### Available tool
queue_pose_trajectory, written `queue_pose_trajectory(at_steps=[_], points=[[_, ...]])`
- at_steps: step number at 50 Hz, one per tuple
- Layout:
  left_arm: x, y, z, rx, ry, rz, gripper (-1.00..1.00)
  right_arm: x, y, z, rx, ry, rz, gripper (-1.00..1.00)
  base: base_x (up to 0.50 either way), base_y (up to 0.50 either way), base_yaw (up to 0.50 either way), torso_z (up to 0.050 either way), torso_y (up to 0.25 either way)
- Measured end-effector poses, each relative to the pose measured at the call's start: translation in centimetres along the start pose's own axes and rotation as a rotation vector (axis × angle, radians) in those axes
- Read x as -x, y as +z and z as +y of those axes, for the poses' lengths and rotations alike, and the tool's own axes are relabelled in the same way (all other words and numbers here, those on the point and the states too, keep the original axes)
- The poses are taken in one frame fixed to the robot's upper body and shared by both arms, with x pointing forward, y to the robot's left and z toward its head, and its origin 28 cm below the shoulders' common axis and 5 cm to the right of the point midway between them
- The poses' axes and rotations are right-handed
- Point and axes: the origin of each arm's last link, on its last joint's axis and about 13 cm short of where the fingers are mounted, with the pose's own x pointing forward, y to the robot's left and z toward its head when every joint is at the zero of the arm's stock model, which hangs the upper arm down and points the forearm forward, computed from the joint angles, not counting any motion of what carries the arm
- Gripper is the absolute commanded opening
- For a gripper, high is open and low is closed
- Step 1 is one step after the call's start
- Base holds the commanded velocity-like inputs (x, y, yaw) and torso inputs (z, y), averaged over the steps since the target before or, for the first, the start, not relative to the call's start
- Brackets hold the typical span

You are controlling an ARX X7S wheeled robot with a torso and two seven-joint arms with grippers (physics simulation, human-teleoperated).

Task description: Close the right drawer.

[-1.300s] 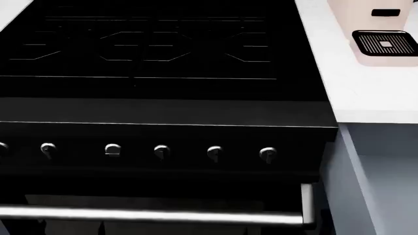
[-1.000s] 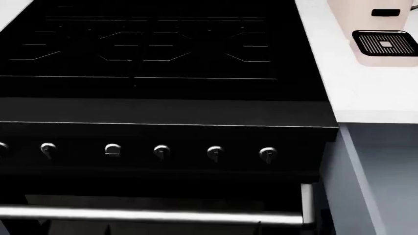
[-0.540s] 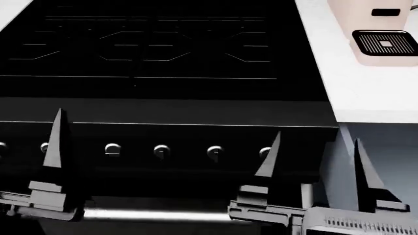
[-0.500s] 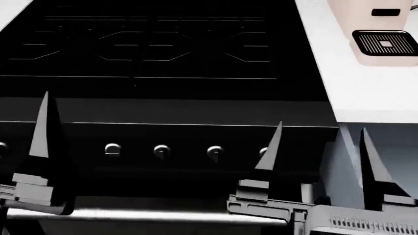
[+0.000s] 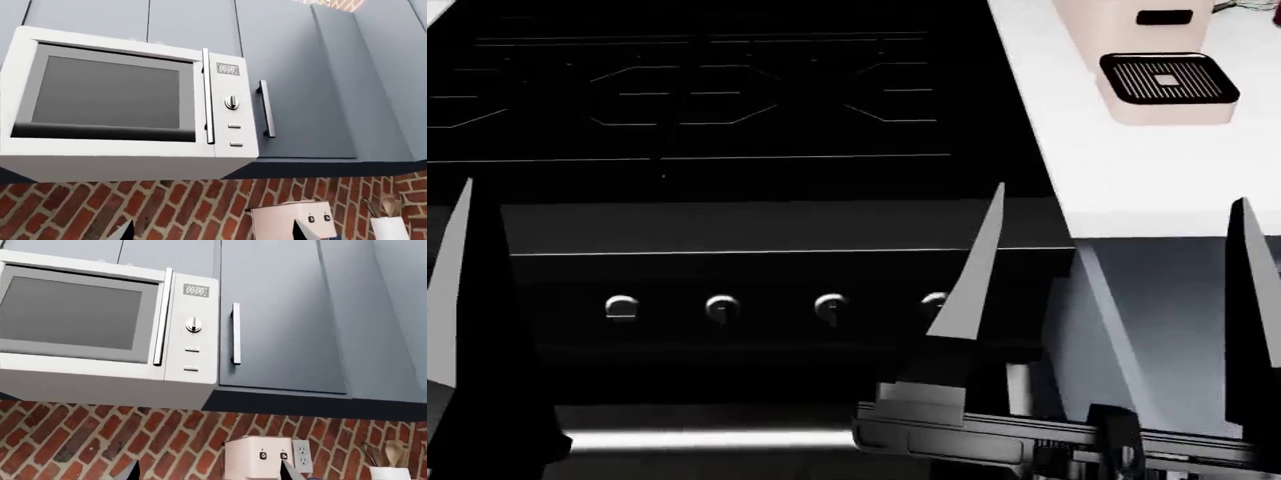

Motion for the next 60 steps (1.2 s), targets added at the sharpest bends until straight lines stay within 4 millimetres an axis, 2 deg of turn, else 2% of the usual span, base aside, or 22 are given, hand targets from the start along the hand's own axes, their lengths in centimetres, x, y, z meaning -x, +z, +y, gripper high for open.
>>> queue_pose_trajectory(at_steps=[60], points=[[1.3, -0.1, -0.3, -0.018, -0.017, 0.029, 1.00, 0.9, 0.2, 0.1, 0.035, -0.014, -0.063, 1.00, -0.08, 0.02, -0.50, 0.000, 0.000]])
